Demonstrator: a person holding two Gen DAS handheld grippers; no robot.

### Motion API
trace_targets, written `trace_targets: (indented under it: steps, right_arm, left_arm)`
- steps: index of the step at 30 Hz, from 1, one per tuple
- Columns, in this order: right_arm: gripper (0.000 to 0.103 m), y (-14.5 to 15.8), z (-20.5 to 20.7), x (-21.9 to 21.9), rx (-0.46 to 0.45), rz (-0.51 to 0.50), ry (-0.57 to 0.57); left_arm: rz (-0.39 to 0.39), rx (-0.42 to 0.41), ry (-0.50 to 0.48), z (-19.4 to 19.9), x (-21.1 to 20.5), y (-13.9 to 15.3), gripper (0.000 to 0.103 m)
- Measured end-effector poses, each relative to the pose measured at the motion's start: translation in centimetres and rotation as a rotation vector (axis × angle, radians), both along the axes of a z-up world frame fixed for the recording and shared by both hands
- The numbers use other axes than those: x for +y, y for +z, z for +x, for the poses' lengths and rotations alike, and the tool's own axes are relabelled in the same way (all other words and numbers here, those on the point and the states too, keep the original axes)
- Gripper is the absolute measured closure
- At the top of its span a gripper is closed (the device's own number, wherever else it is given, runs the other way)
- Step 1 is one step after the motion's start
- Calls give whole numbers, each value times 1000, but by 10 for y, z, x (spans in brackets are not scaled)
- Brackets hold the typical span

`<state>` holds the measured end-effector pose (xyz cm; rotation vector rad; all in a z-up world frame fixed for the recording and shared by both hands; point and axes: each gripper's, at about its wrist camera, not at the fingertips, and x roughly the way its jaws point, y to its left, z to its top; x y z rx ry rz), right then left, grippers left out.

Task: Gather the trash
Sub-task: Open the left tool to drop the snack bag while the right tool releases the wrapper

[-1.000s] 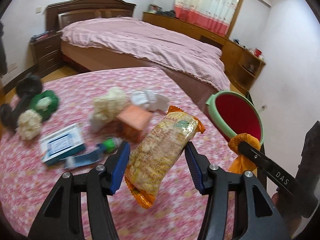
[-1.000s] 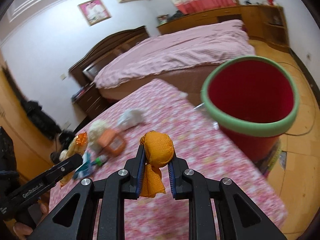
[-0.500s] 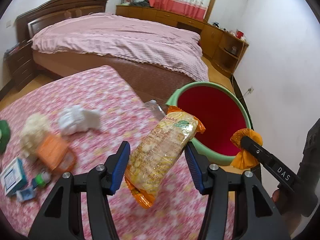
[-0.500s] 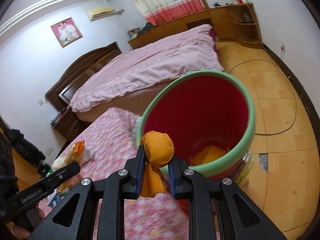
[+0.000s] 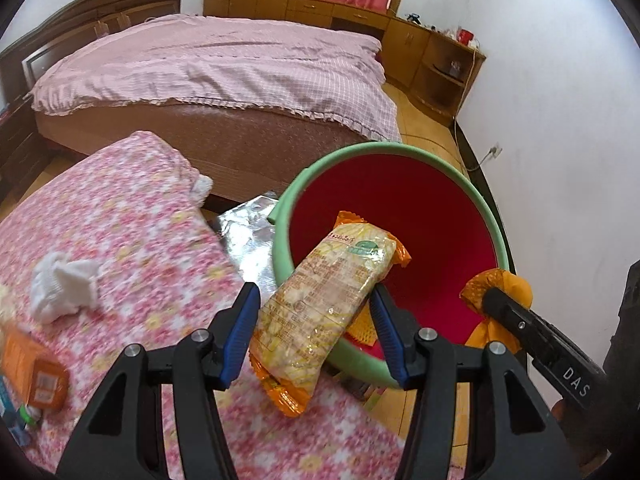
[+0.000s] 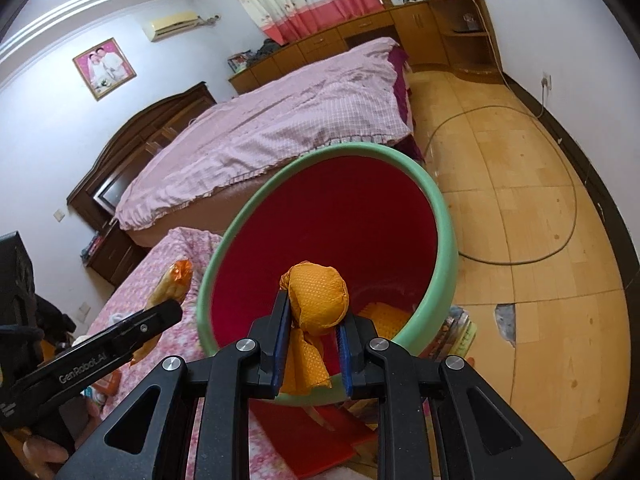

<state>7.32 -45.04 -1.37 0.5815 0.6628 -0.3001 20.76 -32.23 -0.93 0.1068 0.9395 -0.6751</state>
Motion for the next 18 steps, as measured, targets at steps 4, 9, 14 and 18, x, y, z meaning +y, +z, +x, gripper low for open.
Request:
trace_targets:
  steps: [4,9,14,18]
  right_arm:
    - [81,-4,7,-7,13,-2,7]
    - [80,-9,13,-12,26,10,12]
    - [78,-14,17,-14,42,26,2]
    - [76,-14,17,-11,45,18,3]
  left_arm:
    - [24,-11,-16,4,-14,-6,46]
    - [43,-11,-13,10,-23,-14,46]
    - [37,-10,3,11,-19,-16,46]
    - [20,-2,15,10,-10,-14,46]
